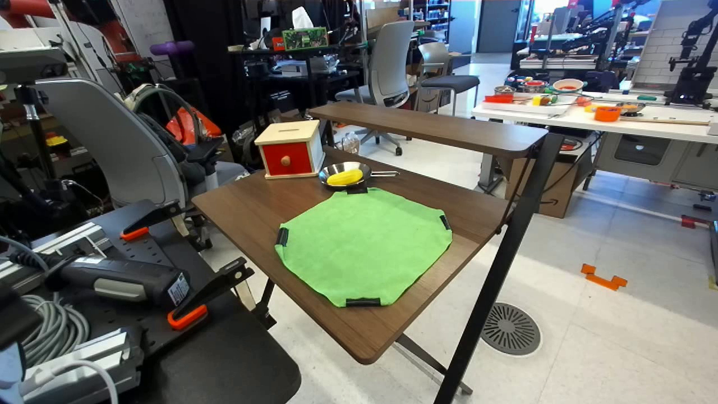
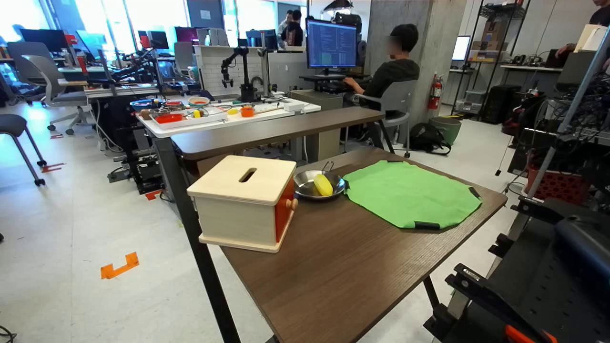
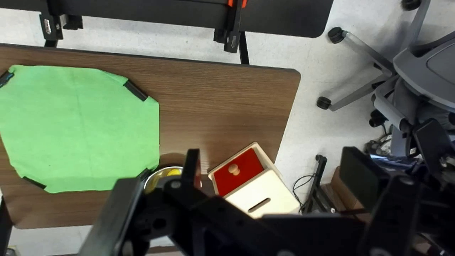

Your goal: Remove the yellow object from the pan and put it on the table

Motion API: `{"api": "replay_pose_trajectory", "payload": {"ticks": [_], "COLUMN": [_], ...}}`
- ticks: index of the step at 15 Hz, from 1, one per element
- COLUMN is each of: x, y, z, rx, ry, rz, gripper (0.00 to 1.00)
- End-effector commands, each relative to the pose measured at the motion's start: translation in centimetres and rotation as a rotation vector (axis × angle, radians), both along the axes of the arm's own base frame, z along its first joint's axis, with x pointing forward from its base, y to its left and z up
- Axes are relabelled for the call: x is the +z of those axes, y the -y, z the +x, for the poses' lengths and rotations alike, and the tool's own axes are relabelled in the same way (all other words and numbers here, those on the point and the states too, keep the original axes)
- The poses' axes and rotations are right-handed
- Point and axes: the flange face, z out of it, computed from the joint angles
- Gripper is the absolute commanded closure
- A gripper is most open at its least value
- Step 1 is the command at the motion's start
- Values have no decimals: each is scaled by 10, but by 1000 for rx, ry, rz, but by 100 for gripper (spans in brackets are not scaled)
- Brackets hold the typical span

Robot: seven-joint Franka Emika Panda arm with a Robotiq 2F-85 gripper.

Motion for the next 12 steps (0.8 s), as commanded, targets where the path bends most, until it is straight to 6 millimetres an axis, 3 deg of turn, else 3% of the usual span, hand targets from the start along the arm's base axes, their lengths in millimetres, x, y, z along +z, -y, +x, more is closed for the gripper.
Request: {"api": "replay_pose_trajectory", "payload": {"ticks": [1,7,10,12], "x": [2,-12,-29,-44], "y": [10,47,65,66], "z": [49,140,190,221], "rx": [-40,-119,-156,-178], "ry": [-22,-63,-103,-124], "rz": [-8,2,19,13], "gripper": [0,0,0,0]}}
